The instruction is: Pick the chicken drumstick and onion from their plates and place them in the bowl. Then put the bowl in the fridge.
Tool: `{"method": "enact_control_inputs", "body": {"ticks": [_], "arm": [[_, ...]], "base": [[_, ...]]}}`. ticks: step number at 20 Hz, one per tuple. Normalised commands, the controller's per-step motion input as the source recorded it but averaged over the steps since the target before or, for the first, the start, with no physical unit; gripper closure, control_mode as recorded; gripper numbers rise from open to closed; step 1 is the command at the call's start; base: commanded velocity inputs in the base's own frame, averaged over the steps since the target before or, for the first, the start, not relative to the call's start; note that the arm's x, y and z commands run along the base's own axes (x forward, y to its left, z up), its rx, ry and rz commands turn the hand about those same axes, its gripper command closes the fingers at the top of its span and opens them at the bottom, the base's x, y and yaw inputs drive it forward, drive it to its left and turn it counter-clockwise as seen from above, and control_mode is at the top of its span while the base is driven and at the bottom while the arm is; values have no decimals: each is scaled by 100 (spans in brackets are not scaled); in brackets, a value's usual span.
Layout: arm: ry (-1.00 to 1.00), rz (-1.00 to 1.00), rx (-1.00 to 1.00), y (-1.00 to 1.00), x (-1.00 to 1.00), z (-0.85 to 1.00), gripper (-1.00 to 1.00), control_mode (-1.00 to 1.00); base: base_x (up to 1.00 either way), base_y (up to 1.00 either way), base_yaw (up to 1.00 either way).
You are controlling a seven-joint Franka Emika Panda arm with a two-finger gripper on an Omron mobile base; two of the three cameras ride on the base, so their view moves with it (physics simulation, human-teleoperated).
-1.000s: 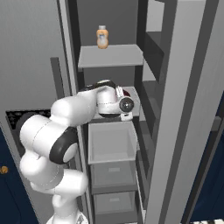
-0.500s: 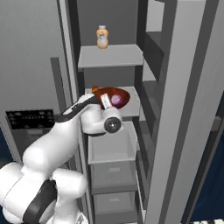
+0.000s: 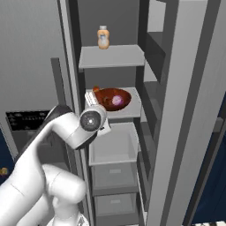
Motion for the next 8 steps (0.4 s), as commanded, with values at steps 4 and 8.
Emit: {"method": "enact_control_inputs", "body": {"ticks": [4, 8], "arm": [[26, 2, -13, 1, -100, 52, -100, -100], [7, 4, -31, 26, -100, -16, -100, -100]], "base": [[0, 0, 0], [0, 0, 0]]}}
